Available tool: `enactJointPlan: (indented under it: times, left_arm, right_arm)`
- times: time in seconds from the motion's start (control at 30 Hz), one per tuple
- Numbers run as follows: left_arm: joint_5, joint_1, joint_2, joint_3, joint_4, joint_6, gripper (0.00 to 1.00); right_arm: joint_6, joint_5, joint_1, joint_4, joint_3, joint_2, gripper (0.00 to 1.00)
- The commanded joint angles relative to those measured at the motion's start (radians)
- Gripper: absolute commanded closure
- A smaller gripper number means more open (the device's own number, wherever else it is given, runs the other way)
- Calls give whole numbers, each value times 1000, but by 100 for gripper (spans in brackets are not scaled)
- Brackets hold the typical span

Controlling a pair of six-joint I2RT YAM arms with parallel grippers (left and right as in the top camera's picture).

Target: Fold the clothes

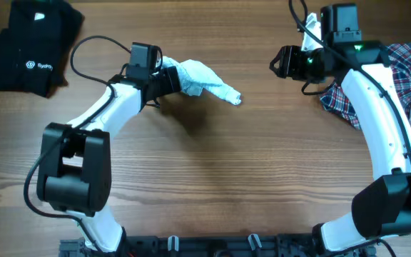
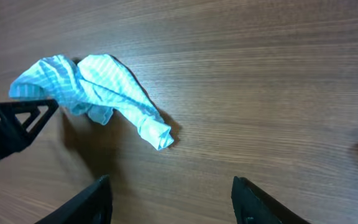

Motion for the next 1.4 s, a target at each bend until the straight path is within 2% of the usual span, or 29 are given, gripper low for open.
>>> enactJointPlan:
  times: [0.0, 0.2, 0.57, 0.67, 0.77, 0.87, 1.03, 1.27, 1.37]
  left_arm:
    - [-18, 46, 3, 6, 38, 70, 12]
    - [29, 78, 5, 6, 93, 208, 12]
    - [39, 81, 72, 6, 131, 216, 27]
    - [38, 81, 84, 6, 129, 266, 24]
    - [34, 81, 81, 6, 130, 266, 16]
    - [35, 81, 69, 6, 121, 265, 14]
    - [30, 81, -32, 6, 30, 265, 12]
    - [-124, 81, -239, 6, -19, 275, 14]
    - [-153, 90, -262, 6, -31, 318, 17]
  right_arm:
    - [-6, -3, 2, -15, 4, -13, 38]
    - [-6, -76, 13, -16, -22, -8, 40]
    - [-3, -76, 29, -12, -24, -8, 40]
    - [-3, -77, 28, -11, -24, -8, 40]
    - [-3, -76, 28, -12, -24, -8, 40]
    - [-4, -76, 29, -11, -24, -8, 40]
    - [-7, -68, 28, -8, -24, -8, 40]
    - [-11, -69, 28, -4, -24, -8, 40]
    - [-11, -69, 28, -5, -24, -8, 40]
